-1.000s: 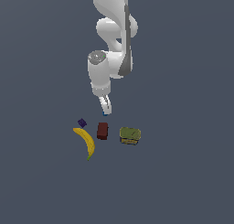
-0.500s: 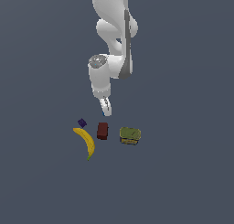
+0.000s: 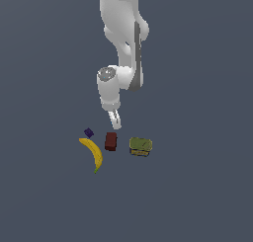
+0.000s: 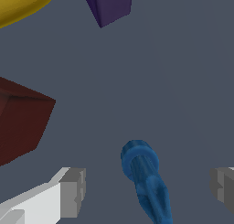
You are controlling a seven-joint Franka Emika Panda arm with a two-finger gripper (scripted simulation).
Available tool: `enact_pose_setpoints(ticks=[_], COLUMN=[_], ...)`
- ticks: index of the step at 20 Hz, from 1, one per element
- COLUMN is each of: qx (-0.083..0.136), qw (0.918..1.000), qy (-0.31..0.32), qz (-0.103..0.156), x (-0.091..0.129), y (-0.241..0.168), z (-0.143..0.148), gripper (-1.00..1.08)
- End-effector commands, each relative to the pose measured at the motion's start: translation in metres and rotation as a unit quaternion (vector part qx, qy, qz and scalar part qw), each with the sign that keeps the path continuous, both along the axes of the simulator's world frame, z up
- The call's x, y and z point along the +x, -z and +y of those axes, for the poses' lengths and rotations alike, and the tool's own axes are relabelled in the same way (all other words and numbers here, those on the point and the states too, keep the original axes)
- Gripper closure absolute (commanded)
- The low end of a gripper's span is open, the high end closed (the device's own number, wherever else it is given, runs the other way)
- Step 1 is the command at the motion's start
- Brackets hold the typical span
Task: Pick up a designated object from a clutter of objects.
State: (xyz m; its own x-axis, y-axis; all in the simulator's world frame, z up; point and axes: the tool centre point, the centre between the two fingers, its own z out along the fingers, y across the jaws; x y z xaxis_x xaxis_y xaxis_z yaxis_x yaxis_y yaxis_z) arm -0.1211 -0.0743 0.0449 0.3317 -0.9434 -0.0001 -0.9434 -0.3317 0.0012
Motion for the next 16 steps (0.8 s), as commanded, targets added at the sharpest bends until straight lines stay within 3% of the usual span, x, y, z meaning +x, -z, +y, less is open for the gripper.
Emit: enact_pose_setpoints(ticks=[1,4,5,16], qx=[0.000,0.000,0.000,0.000], qw=[1.0000,1.0000,1.0000,1.0000], qy=[0.000,0.000,0.000,0.000], qz=[0.000,0.000,0.000,0.000], x=[0.0005,0.0010,0.0010,0.0011], y=[0.0028,0.0024,0.0024,0.0022], z=[0.0000,-0.0001,-0.0001,-0.0001], gripper=[-0.92,-0.92,1.08,1.08])
